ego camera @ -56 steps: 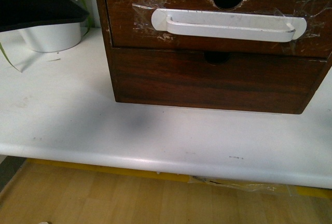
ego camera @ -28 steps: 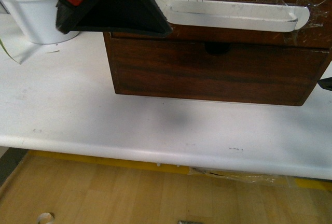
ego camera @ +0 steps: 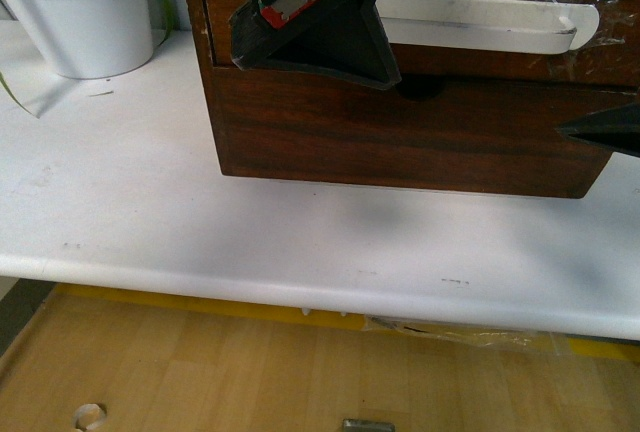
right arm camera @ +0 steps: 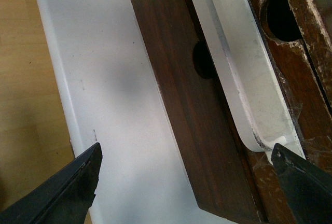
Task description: Open drawer
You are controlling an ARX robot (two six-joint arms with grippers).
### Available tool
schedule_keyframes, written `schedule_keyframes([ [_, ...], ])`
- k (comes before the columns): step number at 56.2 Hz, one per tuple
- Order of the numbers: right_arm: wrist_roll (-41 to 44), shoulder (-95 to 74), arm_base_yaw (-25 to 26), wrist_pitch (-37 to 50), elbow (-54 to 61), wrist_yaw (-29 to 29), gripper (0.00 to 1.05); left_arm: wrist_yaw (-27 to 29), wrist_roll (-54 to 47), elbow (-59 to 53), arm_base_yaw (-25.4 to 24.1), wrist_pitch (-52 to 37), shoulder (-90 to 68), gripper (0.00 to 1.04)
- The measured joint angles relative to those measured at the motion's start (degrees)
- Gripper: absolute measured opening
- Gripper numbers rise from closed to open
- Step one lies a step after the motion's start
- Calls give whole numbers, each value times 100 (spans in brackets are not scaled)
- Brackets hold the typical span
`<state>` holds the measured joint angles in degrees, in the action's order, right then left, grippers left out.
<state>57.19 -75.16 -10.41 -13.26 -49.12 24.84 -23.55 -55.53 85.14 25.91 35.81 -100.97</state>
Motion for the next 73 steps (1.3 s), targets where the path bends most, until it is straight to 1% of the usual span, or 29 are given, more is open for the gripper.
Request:
schedule_keyframes([
  [20, -212, -356, -118, 260, -140, -81, 96, 15, -35, 566, -22, 339, -535, 99],
  [54, -466, -1029, -494, 468, -553, -461, 96, 72, -308, 767, 7, 658, -730, 99],
  [61, -540, -1237, -533, 494, -603, -581, 96, 79, -337, 767, -9, 721, -730, 99],
  [73, -535, -1370, -562, 455, -643, -625, 96, 74, -422, 796, -28, 846, -732, 99],
])
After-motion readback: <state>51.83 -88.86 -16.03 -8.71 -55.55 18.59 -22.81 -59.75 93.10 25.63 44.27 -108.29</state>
